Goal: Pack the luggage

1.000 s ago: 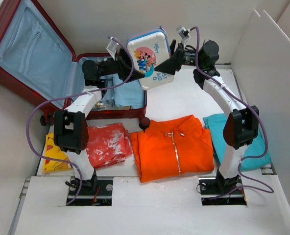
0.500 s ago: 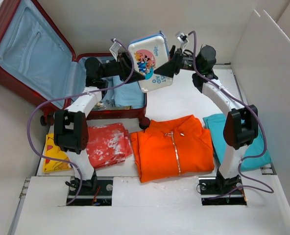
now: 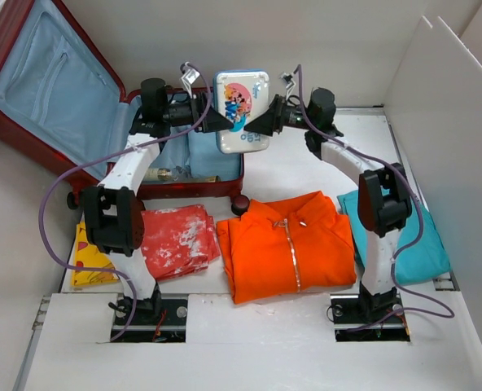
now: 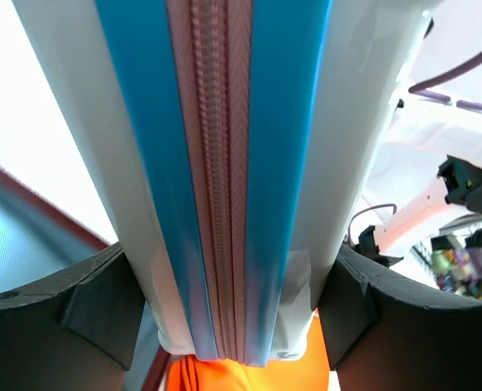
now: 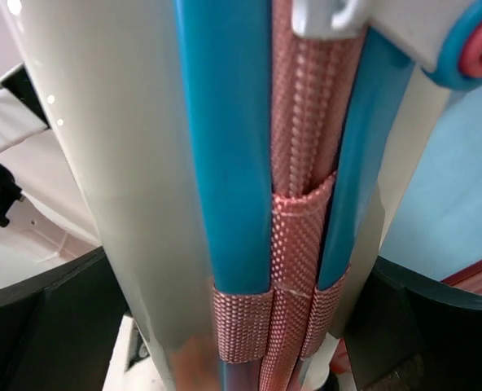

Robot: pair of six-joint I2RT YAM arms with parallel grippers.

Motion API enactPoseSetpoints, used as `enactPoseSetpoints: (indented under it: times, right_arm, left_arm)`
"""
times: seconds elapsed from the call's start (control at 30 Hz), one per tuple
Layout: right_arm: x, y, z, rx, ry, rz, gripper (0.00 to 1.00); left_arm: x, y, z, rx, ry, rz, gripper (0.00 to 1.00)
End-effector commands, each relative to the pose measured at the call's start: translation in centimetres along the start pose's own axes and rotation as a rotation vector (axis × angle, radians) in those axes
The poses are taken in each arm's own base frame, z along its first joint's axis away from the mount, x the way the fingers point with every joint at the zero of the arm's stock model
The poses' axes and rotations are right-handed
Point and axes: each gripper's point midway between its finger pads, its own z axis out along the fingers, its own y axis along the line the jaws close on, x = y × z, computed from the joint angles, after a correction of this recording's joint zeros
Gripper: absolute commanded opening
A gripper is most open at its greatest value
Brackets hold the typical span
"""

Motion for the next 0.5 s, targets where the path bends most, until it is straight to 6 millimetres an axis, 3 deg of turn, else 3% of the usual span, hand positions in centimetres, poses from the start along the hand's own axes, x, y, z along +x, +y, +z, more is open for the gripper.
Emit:
enactPoseSetpoints:
  times: [0.0, 0.13, 0.27, 0.3, 0.4, 0.43, 0.47]
  right_arm:
    - [-1.2, 0.1, 0.7, -0.008, -0.035, -0.025, 1.0]
    - [-0.1, -1.2, 0.7, 0.016, -0.029, 0.033, 1.0]
    - [0.9, -3.9, 0.1, 0.068, -0.024, 0.093, 1.0]
    - [2.0, -4.9, -0.1, 0.083, -0.011, 0.127, 1.0]
    - [2.6, -7.0, -1.8, 0.144, -0.028, 0.172, 1.0]
    - [3.0, -7.2, -1.9, 0.148, -0.025, 0.18, 1.0]
    - [2.8, -7.6, -2.4, 0.161, -0.03, 0.187, 1.0]
  left_arm:
    - [-3.5, -1.1, -2.6, -0.063, -0.068, 0.076, 0.0]
    - [-3.6, 0.2, -3.9, -0.099, -0.08, 0.032, 0.0]
    - [-2.7, 1.9, -4.8, -0.13, -0.076, -0.026, 0.0]
    - [-2.7, 2.2, -5.2, -0.141, -0.078, -0.041, 0.0]
    - [-2.5, 5.0, -7.1, -0.221, -0.07, -0.063, 0.0]
    - [-3.6, 5.0, -7.7, -0.245, -0.072, -0.023, 0.0]
    - [-2.5, 7.0, -8.7, -0.319, -0.043, -0.086, 0.0]
